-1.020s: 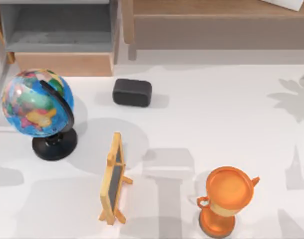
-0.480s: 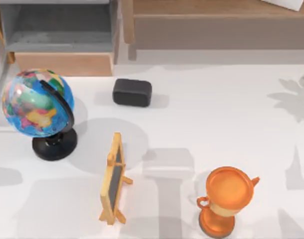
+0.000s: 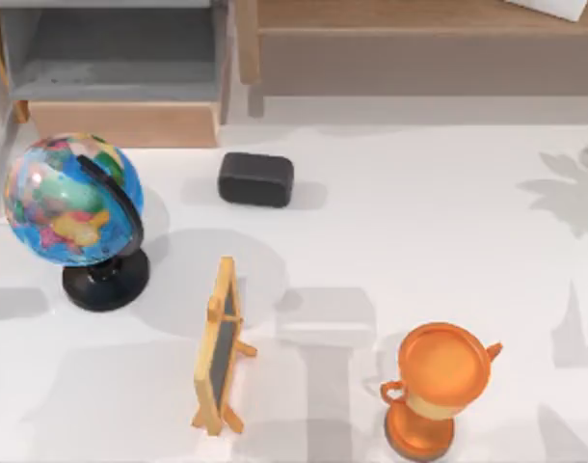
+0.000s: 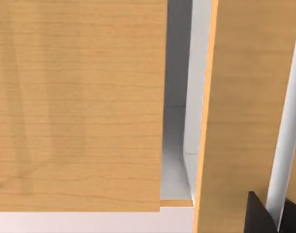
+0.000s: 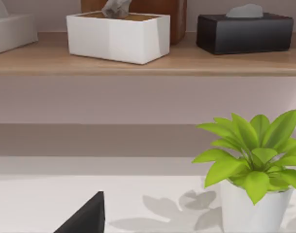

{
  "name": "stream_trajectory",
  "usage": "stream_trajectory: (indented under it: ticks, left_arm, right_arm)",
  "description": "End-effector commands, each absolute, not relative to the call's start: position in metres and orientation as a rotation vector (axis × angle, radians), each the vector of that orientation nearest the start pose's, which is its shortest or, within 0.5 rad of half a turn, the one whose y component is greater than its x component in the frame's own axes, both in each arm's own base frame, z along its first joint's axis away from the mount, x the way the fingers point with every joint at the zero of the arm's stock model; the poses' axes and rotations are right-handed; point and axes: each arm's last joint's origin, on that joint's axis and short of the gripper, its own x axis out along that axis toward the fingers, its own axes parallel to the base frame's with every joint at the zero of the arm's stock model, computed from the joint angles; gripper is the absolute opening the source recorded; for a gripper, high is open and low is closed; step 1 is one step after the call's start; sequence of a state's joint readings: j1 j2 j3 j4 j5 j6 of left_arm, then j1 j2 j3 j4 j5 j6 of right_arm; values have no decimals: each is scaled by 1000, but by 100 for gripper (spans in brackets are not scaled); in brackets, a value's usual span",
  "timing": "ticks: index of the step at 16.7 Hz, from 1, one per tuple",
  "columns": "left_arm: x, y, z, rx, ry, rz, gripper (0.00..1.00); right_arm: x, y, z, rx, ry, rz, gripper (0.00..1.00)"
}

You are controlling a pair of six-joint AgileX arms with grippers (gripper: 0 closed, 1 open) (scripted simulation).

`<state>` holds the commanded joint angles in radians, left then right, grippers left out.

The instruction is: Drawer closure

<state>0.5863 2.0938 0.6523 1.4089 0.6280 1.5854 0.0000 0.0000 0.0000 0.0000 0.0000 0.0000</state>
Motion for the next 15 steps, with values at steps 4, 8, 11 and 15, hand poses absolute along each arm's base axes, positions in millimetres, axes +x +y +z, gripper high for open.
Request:
stream_trajectory:
  ticks: [4,8,11,15]
  left_arm:
    - [317,173,91,1555,-1,-26,0]
    - [316,174,89,1549,8,-30,0]
    - [333,175,86,1550,15,-37,0]
    - [370,175,89,1553,5,-27,0]
  right_arm:
    - [106,-1,160,0,0,0,100]
    - [106,-1,160,0,0,0,100]
    - [106,-1,160,0,0,0,100]
    - [106,-1,160,0,0,0,100]
